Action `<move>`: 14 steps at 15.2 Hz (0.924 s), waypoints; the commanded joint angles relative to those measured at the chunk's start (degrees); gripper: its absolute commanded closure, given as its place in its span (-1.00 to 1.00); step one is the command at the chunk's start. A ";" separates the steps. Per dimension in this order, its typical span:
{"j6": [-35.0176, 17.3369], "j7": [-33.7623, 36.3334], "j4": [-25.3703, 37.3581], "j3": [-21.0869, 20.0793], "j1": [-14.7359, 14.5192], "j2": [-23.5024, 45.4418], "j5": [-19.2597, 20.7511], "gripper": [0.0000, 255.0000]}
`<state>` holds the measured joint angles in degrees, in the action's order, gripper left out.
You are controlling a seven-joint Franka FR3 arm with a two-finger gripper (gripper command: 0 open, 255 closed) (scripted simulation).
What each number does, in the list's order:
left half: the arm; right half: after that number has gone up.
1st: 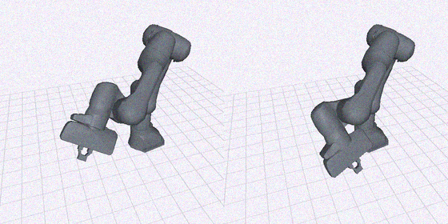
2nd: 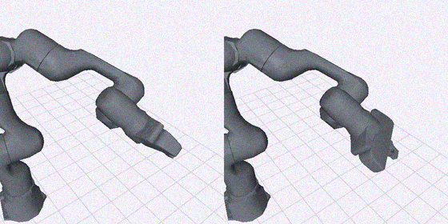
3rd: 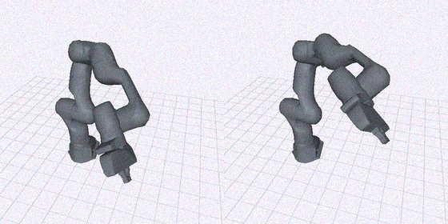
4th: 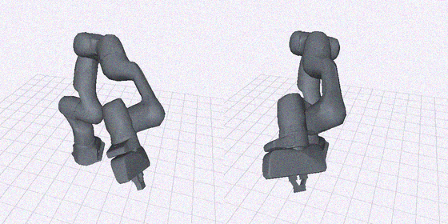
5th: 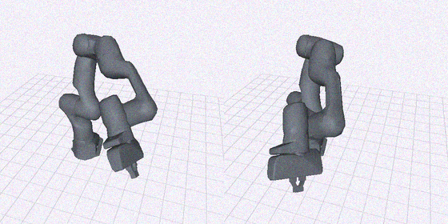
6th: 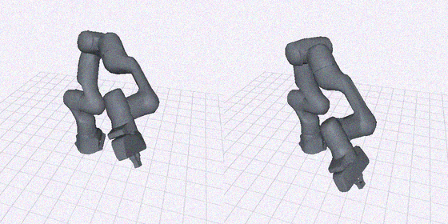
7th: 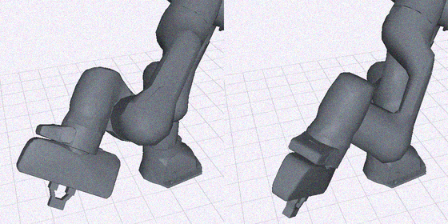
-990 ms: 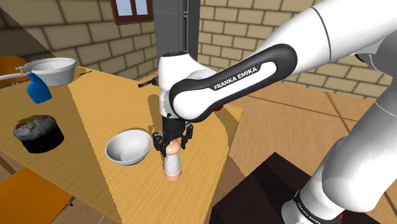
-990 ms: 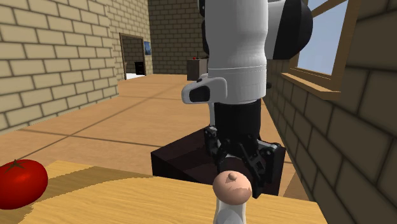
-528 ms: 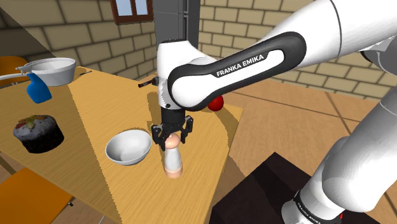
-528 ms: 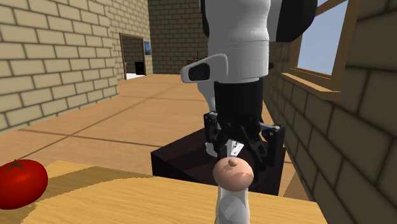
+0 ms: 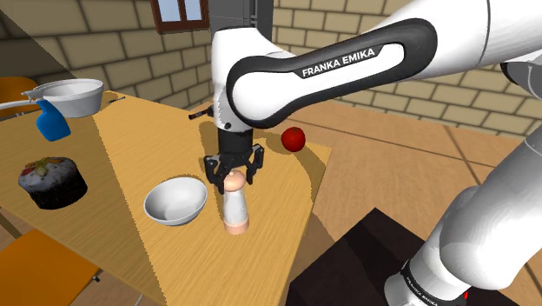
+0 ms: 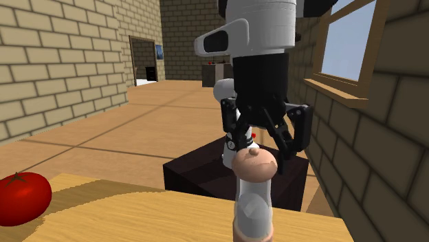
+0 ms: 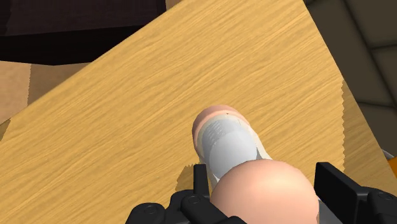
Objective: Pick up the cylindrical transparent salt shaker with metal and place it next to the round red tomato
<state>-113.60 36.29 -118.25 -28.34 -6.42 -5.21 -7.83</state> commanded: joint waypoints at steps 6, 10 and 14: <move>5.28 -0.14 3.88 0.43 0.18 -1.49 -0.44 1.00; 8.33 0.00 6.62 0.60 0.26 -1.85 -0.46 1.00; 11.39 0.21 9.56 0.74 0.35 -1.98 -0.40 1.00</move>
<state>-103.19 36.42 -109.55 -27.63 -6.08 -7.06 -8.20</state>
